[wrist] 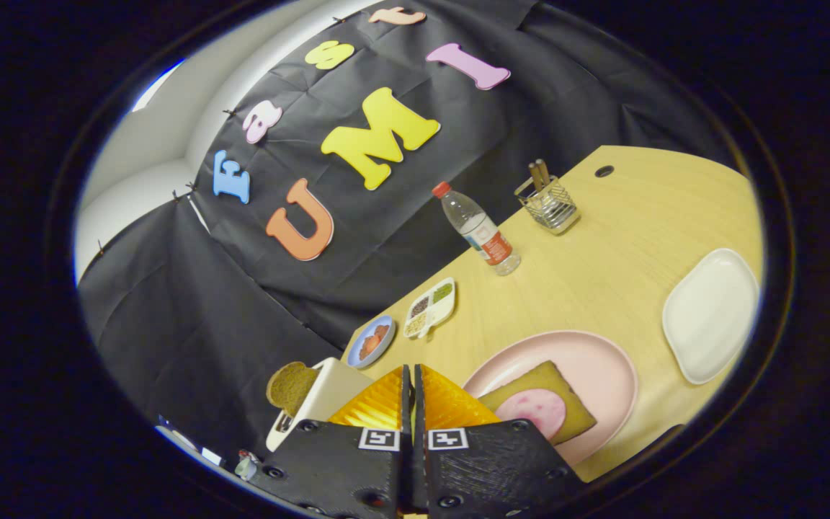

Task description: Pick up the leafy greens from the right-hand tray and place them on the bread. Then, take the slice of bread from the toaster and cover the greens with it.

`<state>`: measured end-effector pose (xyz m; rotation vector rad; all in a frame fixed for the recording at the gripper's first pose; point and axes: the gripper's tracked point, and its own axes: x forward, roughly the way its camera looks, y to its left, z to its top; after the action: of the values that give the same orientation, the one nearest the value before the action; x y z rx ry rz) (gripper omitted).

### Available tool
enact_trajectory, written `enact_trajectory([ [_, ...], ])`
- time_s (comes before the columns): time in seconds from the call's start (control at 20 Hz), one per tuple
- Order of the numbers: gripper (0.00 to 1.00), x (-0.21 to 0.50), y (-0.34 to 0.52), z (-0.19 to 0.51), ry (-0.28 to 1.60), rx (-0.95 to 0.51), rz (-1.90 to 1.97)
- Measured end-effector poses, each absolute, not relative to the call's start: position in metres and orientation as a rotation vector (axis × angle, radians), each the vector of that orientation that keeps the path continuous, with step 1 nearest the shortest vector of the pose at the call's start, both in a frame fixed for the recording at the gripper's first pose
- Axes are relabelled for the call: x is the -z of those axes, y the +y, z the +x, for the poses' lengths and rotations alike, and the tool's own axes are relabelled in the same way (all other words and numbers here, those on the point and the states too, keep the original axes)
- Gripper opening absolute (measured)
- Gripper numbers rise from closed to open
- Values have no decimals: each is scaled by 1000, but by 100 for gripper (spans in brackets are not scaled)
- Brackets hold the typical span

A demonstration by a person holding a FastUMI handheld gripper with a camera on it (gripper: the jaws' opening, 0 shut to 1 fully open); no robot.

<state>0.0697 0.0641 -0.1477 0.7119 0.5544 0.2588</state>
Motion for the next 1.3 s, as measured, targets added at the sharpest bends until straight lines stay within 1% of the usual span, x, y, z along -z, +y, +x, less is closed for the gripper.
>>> enact_trajectory([
  [0.45,0,193,5,78,569,-90,642],
  [0.5,0,196,4,77,572,-88,634],
  [0.65,16,207,-4,75,589,-45,571],
  [0.75,34,205,-7,75,569,-25,517],
  [0.85,46,199,-8,74,548,-14,478],
  [1.0,65,175,-5,71,484,3,400],
  [1.15,85,131,15,62,371,-2,304],
  [1.25,94,101,41,57,300,-27,242],
  [1.3,94,86,54,54,273,-39,225],
])
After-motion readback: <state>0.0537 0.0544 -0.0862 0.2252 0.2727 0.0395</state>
